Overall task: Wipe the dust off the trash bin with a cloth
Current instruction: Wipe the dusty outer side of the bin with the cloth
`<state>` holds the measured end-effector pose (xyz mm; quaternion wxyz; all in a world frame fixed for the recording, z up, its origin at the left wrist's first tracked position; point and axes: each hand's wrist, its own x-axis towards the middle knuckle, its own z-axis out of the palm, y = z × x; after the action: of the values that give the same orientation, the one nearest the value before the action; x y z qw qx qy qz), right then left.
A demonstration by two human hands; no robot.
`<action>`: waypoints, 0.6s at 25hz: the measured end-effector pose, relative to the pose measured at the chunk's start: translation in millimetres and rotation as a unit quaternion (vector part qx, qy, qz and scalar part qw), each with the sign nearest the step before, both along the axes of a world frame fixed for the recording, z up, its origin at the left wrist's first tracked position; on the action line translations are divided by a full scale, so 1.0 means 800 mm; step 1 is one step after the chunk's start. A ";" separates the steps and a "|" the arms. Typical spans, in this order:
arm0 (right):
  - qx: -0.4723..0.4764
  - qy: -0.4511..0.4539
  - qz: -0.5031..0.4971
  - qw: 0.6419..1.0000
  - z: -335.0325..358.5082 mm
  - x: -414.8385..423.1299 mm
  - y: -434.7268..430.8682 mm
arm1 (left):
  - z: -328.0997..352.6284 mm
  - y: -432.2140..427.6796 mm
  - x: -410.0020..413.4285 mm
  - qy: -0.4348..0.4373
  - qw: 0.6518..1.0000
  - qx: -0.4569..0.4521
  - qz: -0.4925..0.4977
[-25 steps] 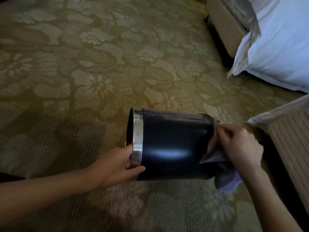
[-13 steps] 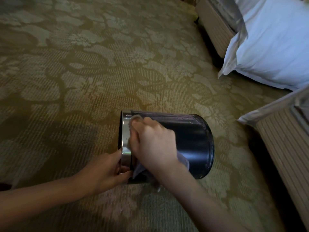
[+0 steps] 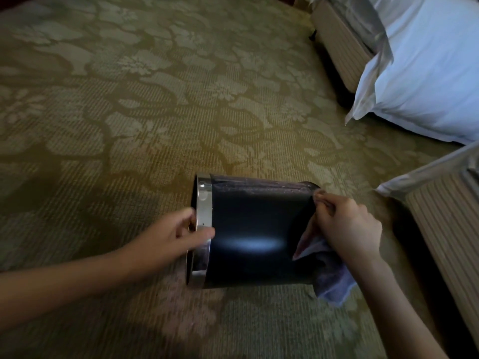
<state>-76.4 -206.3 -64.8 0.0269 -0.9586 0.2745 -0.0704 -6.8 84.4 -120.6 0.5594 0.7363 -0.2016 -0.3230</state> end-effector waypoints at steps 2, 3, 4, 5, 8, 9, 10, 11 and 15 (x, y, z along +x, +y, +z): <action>0.018 -0.001 -0.004 1.000 0.004 -0.007 -0.001 | 0.012 -0.006 0.014 0.011 1.000 -0.010 0.018; 0.025 -0.004 0.003 1.000 0.007 -0.008 0.004 | 0.013 -0.008 0.017 0.003 1.000 -0.012 0.019; 0.022 -0.006 0.020 1.000 0.007 -0.005 0.018 | 0.013 -0.011 0.016 -0.001 1.000 -0.013 0.017; 0.009 -0.017 0.053 0.998 0.005 0.001 0.041 | 0.009 -0.012 0.013 0.004 1.000 -0.011 0.013; -0.030 -0.070 0.206 0.976 -0.009 0.031 0.134 | -0.001 -0.009 0.004 0.008 1.000 0.000 0.018; -0.035 -0.068 0.243 0.967 -0.013 0.038 0.159 | -0.005 -0.008 0.003 0.002 1.000 -0.005 0.023; -0.032 -0.067 0.268 0.961 -0.017 0.043 0.173 | -0.005 -0.008 0.001 0.002 1.000 -0.012 0.028; -0.022 -0.061 0.277 0.959 -0.017 0.044 0.172 | -0.004 -0.009 -0.001 0.011 0.999 -0.015 0.033; -0.035 -0.006 0.099 0.994 -0.009 0.021 0.063 | 0.001 -0.009 -0.010 0.021 0.999 -0.009 0.026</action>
<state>-59.6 -156.1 -72.2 0.0015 -0.9810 0.1750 -0.0831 -14.7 77.0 -119.6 0.5785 0.7290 -0.1735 -0.3221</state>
